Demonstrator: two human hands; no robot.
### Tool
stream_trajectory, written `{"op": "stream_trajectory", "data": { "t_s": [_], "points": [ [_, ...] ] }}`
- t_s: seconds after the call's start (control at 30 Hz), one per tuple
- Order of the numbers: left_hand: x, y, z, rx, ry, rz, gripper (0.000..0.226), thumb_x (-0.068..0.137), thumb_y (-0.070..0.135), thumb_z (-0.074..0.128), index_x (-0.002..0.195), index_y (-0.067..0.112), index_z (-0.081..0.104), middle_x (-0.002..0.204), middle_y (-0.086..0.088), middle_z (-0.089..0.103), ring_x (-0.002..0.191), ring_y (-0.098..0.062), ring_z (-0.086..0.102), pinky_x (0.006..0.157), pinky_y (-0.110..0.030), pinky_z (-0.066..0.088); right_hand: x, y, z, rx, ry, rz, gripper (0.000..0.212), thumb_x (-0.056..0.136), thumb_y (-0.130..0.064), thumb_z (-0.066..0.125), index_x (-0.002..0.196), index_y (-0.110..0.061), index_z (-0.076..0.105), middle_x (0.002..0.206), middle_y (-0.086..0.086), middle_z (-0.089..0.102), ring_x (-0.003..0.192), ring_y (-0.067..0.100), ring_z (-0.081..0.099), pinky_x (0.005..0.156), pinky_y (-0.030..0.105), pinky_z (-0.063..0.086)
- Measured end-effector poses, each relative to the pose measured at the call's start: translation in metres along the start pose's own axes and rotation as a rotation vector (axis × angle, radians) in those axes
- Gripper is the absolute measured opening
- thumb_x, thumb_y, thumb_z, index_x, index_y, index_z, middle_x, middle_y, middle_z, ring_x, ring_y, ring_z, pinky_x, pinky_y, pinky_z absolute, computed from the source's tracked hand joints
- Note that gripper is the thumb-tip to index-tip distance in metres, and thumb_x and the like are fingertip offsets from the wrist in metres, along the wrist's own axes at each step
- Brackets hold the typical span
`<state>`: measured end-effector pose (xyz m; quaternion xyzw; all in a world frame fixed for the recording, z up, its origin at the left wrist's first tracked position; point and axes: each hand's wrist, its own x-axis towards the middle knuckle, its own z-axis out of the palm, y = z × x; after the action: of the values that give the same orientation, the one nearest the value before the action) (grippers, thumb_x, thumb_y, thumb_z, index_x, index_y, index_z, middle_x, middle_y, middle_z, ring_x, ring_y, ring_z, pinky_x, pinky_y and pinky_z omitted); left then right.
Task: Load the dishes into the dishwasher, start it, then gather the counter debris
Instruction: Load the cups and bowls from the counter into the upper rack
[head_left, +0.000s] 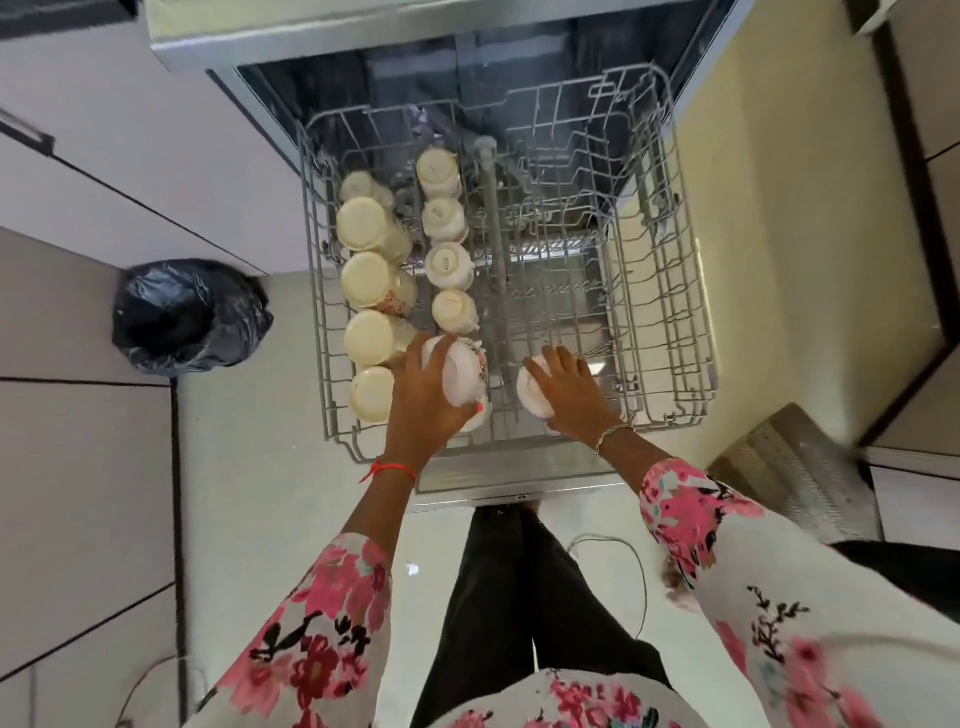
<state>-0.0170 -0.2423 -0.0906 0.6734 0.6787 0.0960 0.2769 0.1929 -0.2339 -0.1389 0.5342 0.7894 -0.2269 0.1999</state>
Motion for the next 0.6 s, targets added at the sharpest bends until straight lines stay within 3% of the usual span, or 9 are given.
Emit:
{"op": "stream_trajectory", "data": {
  "t_s": [0.17,0.3,0.33,0.4,0.47,0.53,0.6],
  "points": [
    [0.009,0.000,0.003,0.003,0.033,0.031,0.089,0.057,0.033,0.082,0.133,0.017,0.038,0.133,-0.017,0.038,0.116,-0.038,0.041,0.097,-0.051,0.039,0.013,0.000,0.015,-0.112,-0.032,-0.041,0.096,0.064,-0.025,0.081,0.143,-0.013,0.029,0.141,0.024,0.035,0.130,0.042,0.036,0.102,0.053,0.037],
    [0.012,-0.002,0.008,0.015,0.028,0.055,0.089,0.058,0.036,0.081,0.133,0.020,0.035,0.134,-0.014,0.038,0.118,-0.034,0.041,0.098,-0.052,0.039,0.019,0.002,0.026,-0.116,-0.024,0.004,0.107,0.035,-0.022,0.092,0.132,-0.017,0.048,0.122,0.022,0.056,0.111,0.041,0.056,0.086,0.051,0.049],
    [0.013,-0.003,0.009,0.017,0.020,0.054,0.089,0.058,0.036,0.081,0.133,0.021,0.035,0.135,-0.014,0.037,0.118,-0.035,0.041,0.098,-0.051,0.039,0.019,0.002,0.025,-0.106,-0.020,0.000,0.106,0.040,-0.022,0.092,0.136,-0.017,0.045,0.128,0.023,0.052,0.117,0.043,0.051,0.092,0.052,0.045],
    [0.013,-0.001,0.011,0.012,0.012,0.052,0.089,0.058,0.035,0.082,0.133,0.019,0.037,0.136,-0.014,0.037,0.119,-0.035,0.040,0.099,-0.048,0.037,0.019,0.006,0.027,-0.065,0.010,-0.038,0.104,0.064,-0.022,0.083,0.147,-0.019,0.022,0.147,0.024,0.027,0.135,0.044,0.027,0.109,0.053,0.026],
    [0.012,0.002,0.013,0.008,0.011,0.077,0.089,0.057,0.035,0.082,0.132,0.020,0.037,0.136,-0.014,0.037,0.120,-0.035,0.040,0.098,-0.046,0.035,0.017,0.009,0.025,0.004,-0.025,-0.046,0.105,0.073,-0.025,0.076,0.149,-0.022,0.004,0.154,0.018,0.008,0.142,0.040,0.009,0.113,0.054,0.009],
    [0.011,0.005,0.015,-0.012,0.006,0.104,0.090,0.056,0.033,0.083,0.131,0.023,0.033,0.136,-0.014,0.037,0.119,-0.034,0.041,0.098,-0.045,0.036,0.016,0.009,0.019,0.143,0.006,-0.047,0.108,0.071,-0.027,0.077,0.149,-0.023,0.002,0.155,0.014,0.005,0.143,0.036,0.005,0.113,0.055,0.006],
    [0.010,0.007,0.016,-0.041,-0.011,0.102,0.093,0.055,0.030,0.084,0.131,0.027,0.029,0.137,-0.013,0.036,0.120,-0.035,0.040,0.099,-0.046,0.035,0.016,0.008,0.010,0.422,0.066,-0.089,0.107,0.069,-0.024,0.079,0.149,-0.021,0.008,0.154,0.011,0.010,0.143,0.031,0.010,0.115,0.052,0.013]
  ]
}}
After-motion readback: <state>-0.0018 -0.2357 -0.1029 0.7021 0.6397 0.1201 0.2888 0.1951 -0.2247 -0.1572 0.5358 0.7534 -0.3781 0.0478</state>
